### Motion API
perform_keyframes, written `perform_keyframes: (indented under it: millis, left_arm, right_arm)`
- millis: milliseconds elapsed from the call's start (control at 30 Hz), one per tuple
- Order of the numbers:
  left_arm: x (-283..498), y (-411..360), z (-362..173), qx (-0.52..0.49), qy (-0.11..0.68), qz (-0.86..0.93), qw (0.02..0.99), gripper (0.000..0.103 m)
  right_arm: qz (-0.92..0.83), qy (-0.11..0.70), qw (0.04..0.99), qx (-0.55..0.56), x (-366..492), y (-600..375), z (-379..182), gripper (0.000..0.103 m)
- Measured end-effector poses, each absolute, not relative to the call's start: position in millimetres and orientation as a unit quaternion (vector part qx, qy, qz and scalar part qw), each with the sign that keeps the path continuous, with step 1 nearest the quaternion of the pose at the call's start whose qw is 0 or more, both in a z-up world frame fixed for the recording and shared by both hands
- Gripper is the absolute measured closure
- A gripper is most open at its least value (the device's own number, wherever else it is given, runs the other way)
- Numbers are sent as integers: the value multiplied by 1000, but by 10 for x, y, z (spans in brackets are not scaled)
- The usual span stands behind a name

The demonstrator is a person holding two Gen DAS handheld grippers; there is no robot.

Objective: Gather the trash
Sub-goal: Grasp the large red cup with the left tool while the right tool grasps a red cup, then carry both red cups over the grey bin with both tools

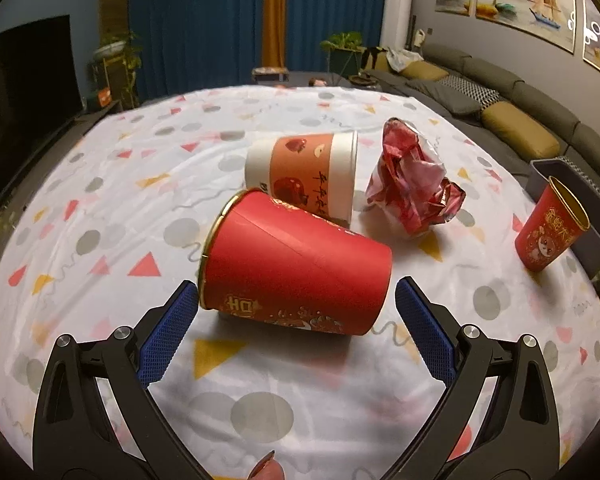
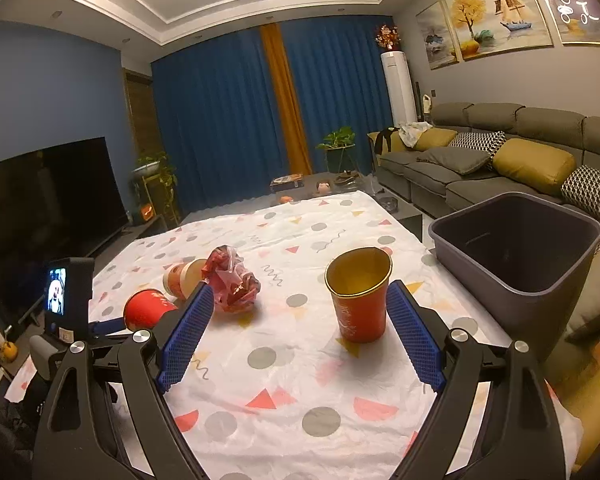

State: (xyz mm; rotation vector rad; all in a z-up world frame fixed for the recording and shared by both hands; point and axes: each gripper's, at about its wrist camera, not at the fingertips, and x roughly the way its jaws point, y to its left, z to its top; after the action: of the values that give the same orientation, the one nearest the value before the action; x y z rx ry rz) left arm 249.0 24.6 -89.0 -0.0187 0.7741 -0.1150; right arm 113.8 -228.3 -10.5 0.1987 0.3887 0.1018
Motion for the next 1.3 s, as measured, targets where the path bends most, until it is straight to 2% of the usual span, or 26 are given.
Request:
perform_keyframes:
  millis: [333,533,733,967,1300]
  left_arm:
    - [2578,370,-917,-41,381,-76,921,6]
    - [2616,461,-954,-73,387,-89,915,10]
    - [2590,505,-940,-92,377,-99,916,11]
    - [2515,461,-887,-86,362,-110,922,13]
    - [2460,444,-857,-86,355,-122,923,16]
  right_arm:
    - [14,234,969,75,1593,-2345,-274,18]
    - [-10,253,965,72,1908,-2397,-390,18]
    - [-16,267,961,72,2033,-2393,-497,26]
    - [-22,285,955,76,2124,-2413,-580,43]
    - [-17,281,957,72,2127,-2408,-588,51]
